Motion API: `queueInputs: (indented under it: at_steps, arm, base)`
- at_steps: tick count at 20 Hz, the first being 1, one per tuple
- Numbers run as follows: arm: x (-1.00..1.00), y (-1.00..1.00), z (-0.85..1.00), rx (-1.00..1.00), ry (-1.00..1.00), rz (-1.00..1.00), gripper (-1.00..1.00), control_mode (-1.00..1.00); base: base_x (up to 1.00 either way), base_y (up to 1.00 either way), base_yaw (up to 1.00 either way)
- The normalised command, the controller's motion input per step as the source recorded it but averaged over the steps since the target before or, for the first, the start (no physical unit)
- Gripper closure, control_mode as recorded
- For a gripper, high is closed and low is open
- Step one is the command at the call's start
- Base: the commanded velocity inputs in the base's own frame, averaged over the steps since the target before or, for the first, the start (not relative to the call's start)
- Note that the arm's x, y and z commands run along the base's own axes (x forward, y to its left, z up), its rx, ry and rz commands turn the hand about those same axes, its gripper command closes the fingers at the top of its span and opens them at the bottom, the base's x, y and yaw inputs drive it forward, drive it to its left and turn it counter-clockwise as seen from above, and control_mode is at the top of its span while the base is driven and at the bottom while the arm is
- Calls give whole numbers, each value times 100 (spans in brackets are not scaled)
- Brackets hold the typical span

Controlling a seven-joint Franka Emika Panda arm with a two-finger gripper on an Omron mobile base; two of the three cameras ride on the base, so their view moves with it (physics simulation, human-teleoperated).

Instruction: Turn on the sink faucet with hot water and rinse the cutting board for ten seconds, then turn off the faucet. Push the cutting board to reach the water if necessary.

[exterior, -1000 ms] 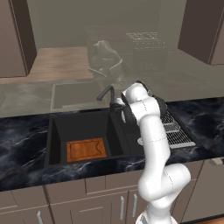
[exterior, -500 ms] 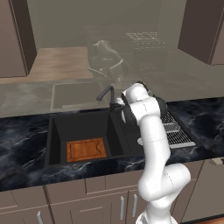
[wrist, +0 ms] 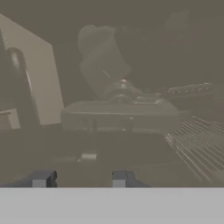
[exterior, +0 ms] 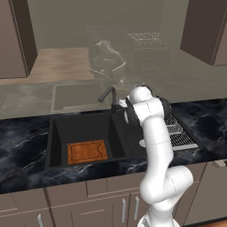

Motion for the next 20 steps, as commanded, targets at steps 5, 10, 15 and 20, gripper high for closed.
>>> queueInputs:
  at_steps: [5, 10, 15, 20]
  arm:
    - [-52, -55, -18, 0, 12, 1, 100, -100]
    - [-43, -49, -11, 0, 10, 0, 100, -100]
    - [-36, -43, -3, 0, 11, 0, 100, -100]
    - [-34, -40, 0, 0, 13, 0, 100, -100]
  base:
    - [0, 0, 0]
    - [0, 0, 0]
    - [0, 0, 0]
    - [0, 0, 0]
